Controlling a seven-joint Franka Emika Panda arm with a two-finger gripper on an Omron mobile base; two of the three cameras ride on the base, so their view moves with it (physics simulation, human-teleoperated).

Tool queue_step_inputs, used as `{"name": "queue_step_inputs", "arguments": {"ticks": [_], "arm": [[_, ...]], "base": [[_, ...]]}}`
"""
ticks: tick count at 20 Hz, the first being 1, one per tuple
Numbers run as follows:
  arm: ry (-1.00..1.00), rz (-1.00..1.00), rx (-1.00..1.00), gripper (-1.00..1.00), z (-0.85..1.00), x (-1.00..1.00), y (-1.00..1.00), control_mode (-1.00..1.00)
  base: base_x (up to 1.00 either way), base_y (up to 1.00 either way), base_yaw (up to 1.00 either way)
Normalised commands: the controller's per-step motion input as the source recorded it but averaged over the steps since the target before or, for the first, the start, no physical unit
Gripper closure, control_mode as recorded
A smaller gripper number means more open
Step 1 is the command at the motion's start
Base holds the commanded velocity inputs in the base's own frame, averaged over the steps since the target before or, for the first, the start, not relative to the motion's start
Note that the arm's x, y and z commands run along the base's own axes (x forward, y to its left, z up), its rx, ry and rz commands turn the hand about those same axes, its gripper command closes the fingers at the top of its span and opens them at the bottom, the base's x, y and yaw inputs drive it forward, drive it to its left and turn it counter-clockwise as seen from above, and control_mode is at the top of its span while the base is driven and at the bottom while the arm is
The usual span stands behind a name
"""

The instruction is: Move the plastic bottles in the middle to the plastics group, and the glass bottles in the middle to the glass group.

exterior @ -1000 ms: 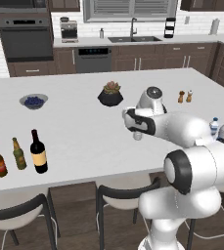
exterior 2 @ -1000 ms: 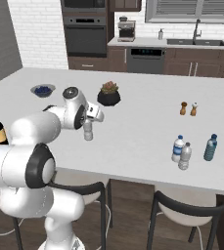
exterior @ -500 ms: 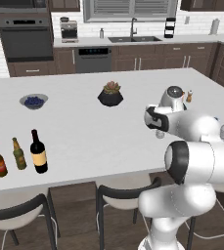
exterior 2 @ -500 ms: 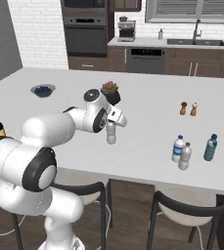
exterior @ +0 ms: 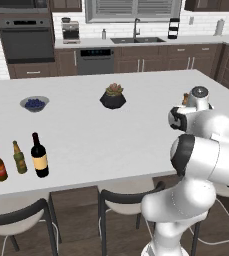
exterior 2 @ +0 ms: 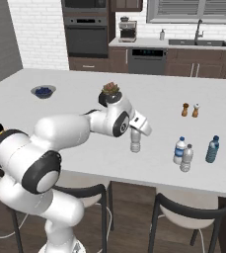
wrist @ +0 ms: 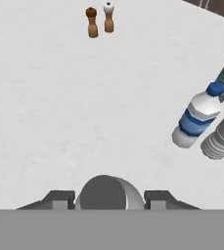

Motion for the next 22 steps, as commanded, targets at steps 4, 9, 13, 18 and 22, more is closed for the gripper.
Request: {"name": "queue_step_inputs", "arguments": {"ticks": [4,9,13,18,22], "arm": [[0.04,-0.24,0.01,1.00,0.04,-0.09,-0.81,-1.00],[0.00,-0.13,0.07,1.00,0.00,0.02,-0.38,-1.00],[0.00,-0.01,0.06,1.00,0.00,0.09,-0.27,-1.00],[-0.01,0.00,0.02,1.00,-0.01,0.20,-0.46,-1.00],[-0.04,0.00,0.00,1.00,-0.12,0.07,-0.16,-1.00]], "base": [[0.00,0.00,0.00],[0.00,0.00,0.00],[0.00,0.00,0.00],[0.00,0.00,0.00],[0.00,0.00,0.00]]}}
